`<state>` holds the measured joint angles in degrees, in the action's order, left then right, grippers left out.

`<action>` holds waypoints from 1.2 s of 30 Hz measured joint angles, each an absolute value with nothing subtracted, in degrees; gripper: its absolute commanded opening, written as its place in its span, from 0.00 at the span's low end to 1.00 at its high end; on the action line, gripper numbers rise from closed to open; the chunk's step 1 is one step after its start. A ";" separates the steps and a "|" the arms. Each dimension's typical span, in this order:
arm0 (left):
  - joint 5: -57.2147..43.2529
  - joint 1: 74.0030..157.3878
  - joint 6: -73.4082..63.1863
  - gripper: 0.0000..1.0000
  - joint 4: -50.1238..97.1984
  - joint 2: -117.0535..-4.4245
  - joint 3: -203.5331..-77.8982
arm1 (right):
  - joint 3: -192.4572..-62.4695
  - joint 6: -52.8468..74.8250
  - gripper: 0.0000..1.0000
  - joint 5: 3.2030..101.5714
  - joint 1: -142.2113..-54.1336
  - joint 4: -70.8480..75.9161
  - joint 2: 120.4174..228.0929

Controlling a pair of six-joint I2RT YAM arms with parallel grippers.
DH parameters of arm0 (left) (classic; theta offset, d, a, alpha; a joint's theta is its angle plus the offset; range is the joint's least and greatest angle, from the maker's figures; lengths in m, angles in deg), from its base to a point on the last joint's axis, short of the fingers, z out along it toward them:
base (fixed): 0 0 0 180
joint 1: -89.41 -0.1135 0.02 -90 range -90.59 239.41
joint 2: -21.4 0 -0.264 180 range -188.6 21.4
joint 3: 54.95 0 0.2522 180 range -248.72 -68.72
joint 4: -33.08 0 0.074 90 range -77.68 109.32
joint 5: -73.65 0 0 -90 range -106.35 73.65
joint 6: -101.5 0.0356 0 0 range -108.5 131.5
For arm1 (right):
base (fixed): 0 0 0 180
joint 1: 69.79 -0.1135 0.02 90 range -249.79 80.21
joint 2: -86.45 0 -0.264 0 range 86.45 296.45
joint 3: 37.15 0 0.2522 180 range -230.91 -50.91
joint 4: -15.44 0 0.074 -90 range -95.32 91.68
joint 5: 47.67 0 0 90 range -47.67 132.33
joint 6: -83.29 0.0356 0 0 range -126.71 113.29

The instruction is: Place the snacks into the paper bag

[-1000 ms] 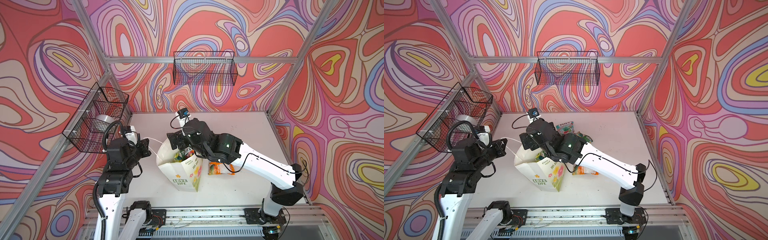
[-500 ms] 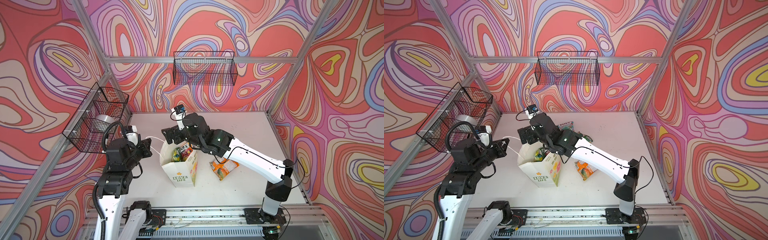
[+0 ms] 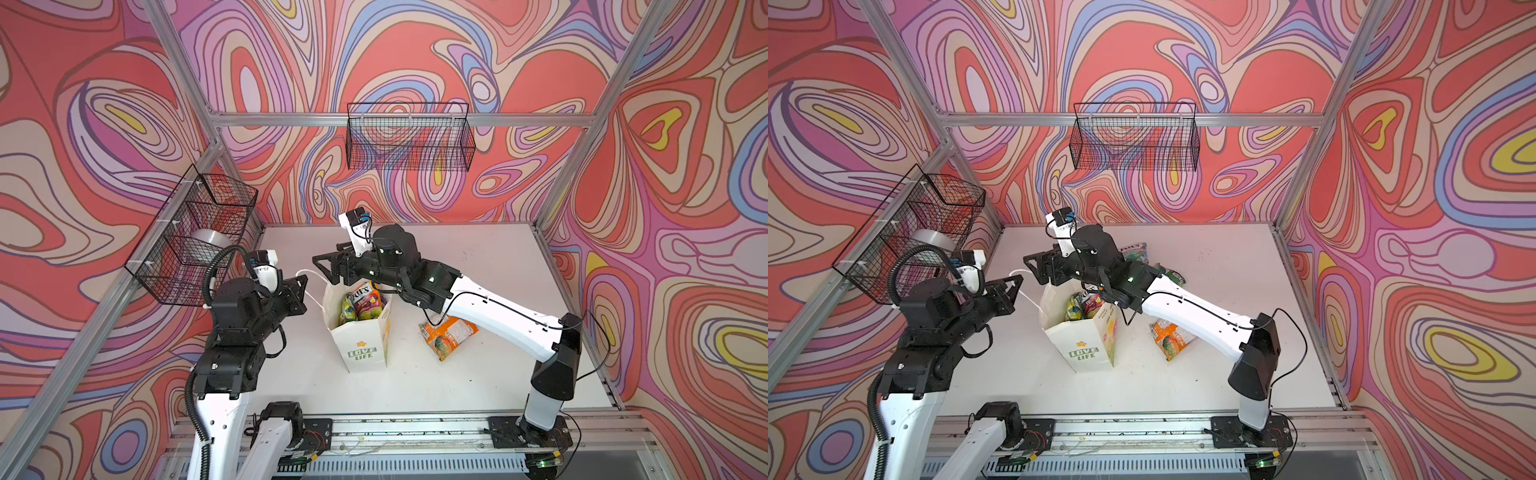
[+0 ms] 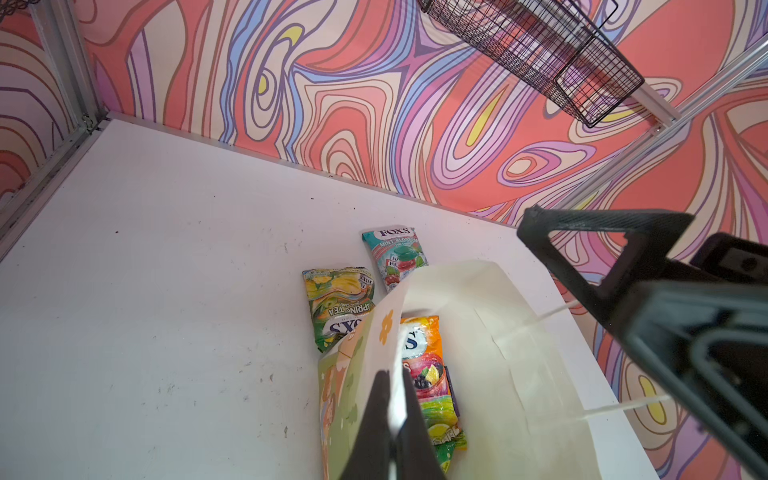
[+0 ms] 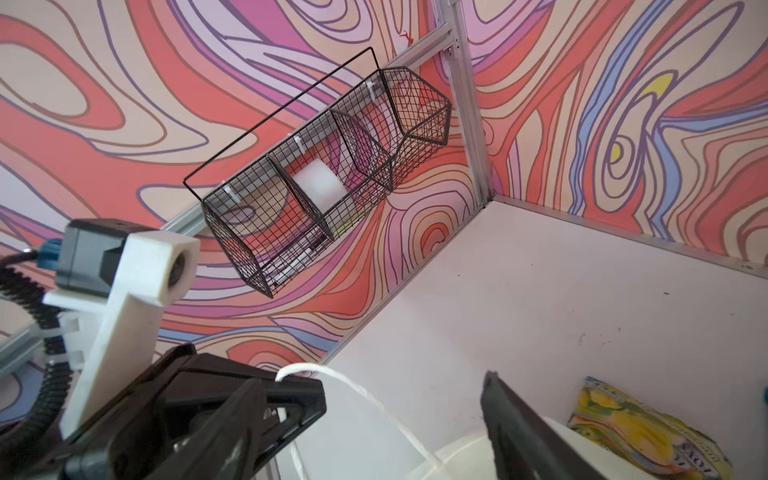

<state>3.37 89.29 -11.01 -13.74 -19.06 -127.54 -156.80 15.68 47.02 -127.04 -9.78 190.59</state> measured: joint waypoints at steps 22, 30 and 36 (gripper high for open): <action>1.65 89.44 -11.01 0.00 -13.92 -19.50 -127.54 | -172.34 17.61 0.98 21.76 -125.95 -41.23 178.68; 1.34 89.44 -11.01 0.00 -14.07 -19.59 -127.54 | -160.88 24.91 0.98 15.55 -125.58 -50.94 178.85; 1.10 89.48 -10.98 0.00 -14.11 -19.94 -127.54 | -138.85 31.42 0.99 17.54 -116.49 -48.97 169.13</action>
